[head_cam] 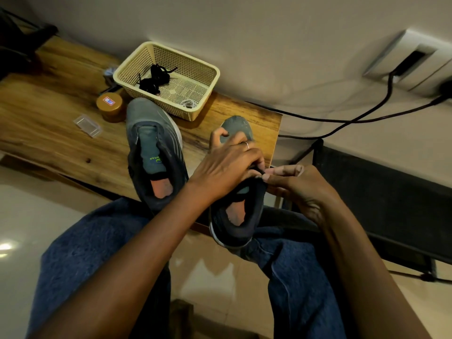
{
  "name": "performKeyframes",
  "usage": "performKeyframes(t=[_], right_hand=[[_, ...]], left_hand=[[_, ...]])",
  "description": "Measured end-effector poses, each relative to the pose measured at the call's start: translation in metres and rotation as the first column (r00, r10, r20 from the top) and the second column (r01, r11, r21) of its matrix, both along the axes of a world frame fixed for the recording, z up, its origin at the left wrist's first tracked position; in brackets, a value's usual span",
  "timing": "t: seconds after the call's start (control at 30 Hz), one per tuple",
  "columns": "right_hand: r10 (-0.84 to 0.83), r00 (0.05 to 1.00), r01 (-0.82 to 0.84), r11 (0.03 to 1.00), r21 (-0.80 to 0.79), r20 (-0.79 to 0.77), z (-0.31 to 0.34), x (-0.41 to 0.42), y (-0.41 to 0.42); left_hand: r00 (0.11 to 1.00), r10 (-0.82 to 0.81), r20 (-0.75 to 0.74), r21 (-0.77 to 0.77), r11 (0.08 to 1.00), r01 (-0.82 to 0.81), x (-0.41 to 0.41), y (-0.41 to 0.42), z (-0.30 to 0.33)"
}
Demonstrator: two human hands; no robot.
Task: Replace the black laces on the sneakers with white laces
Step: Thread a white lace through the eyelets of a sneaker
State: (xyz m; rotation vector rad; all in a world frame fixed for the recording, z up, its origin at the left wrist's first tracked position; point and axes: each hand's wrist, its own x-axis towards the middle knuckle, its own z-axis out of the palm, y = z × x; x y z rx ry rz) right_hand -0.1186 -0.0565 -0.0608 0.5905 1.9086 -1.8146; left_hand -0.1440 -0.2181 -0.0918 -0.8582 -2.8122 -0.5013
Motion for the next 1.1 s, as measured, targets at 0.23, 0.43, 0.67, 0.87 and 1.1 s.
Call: performKeyframes(t=[0.23,0.43,0.67,0.87,1.1], right_hand=[[0.053,0.998,-0.054,0.998,0.024,0.040,0.003,-0.006,0.000],[0.160,0.985,-0.167,0.973,0.158,0.058,0.005,-0.006,-0.011],[-0.072,0.992,0.069,0.997,0.033,0.104,0.013,-0.008,-0.010],[-0.122,0.989,0.116,0.990,0.078,0.081,0.014,-0.009,-0.008],[-0.173,0.984,0.179,0.965,0.193,-0.048,0.009,-0.013,-0.003]], left_hand=[[0.992,0.005,0.125,0.043,0.999,-0.010,0.001,-0.005,0.011],[0.983,0.039,0.178,0.065,0.997,-0.051,0.002,-0.008,0.012],[0.839,0.274,0.471,-0.093,0.961,-0.261,-0.003,-0.035,0.017],[0.720,0.346,0.602,-0.212,0.938,-0.273,-0.002,-0.038,0.017],[0.688,0.348,0.637,-0.233,0.937,-0.259,-0.002,-0.040,0.021]])
